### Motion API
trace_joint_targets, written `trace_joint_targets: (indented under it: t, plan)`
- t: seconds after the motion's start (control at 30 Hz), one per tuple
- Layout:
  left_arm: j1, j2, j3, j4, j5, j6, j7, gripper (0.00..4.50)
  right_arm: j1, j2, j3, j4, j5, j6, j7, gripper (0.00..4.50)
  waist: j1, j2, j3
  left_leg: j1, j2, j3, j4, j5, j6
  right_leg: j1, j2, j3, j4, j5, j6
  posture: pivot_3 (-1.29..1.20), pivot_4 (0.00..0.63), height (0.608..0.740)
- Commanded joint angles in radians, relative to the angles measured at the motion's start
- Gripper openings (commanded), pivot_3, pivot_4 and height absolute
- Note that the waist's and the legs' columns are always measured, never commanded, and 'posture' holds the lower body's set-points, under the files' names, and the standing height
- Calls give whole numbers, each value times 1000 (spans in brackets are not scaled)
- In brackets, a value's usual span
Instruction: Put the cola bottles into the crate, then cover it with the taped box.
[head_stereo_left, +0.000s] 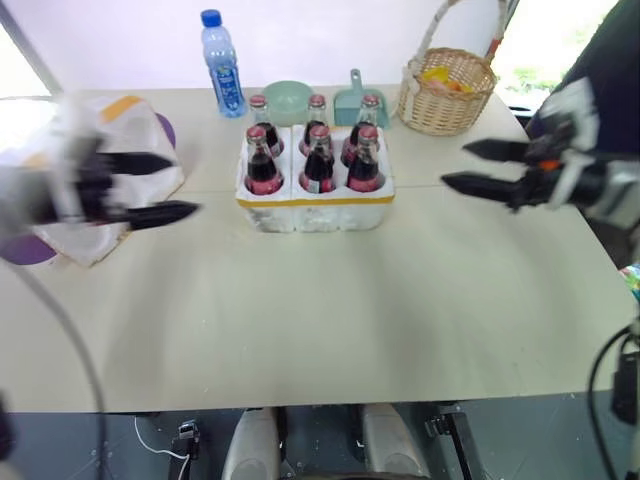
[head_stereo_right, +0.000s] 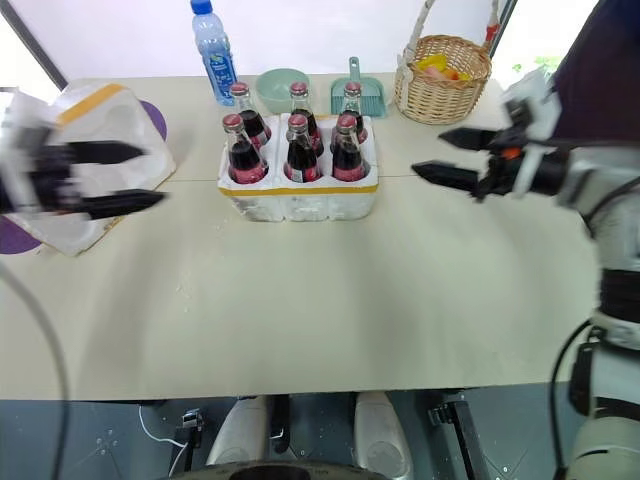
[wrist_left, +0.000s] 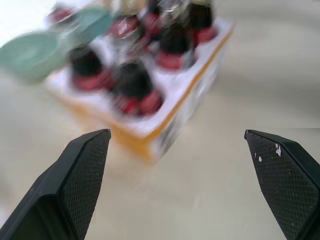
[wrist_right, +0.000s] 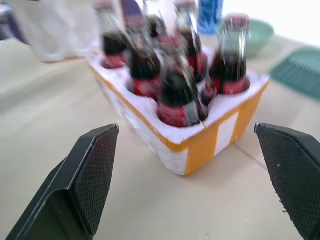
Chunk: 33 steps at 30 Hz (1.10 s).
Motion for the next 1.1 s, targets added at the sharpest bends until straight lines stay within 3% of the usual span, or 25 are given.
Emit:
trace_joint_targets:
  t: [0.03, 0.2, 0.37, 0.53, 0.77, 1.1]
  plan:
    - [66, 101, 62, 208, 144, -198, -74, 4500, -68, -24, -48, -68, 135, 79, 46, 4448, -3, 0, 0, 3, 0, 0, -2, 0, 0, 2, -1, 0, 0, -2, -4, 0, 150, 740]
    - [77, 217, 21, 508, 213, -341, -205, 4500, -113, -12, -31, -100, 184, 93, 42, 4448, -7, 0, 0, 3, 0, 1, -4, 0, -1, -1, -1, 0, 0, -3, -8, 0, 150, 740]
    - [-72, 242, -160, 749, 348, -513, -169, 4500, -101, 7, -6, -116, 180, 76, 23, 4448, -4, 0, 0, -4, 0, 5, -4, 0, -1, -9, -3, 0, 1, -3, -8, 0, 150, 740]
    - [-315, 189, -339, 915, 494, -580, -184, 4500, -101, 2, -11, -140, 198, 83, 7, 4448, 4, 0, 0, -7, 0, 6, -3, 1, -1, -11, -1, 0, 3, -2, -7, 0, 150, 740]
    - [-567, 58, -520, 1144, 717, -677, -78, 4500, -102, 1, -53, -172, 239, 112, -62, 4448, 22, -1, -1, -6, 2, 5, 1, 1, -1, -11, 0, 0, 7, -1, -5, 0, 150, 740]
    - [-714, -108, -555, 1295, 817, -670, 160, 4500, -48, -28, -101, -242, 310, 156, -122, 4448, 22, -4, -1, -7, 2, 4, 6, 1, -1, -11, 0, 0, 11, 0, -4, 0, 150, 740]
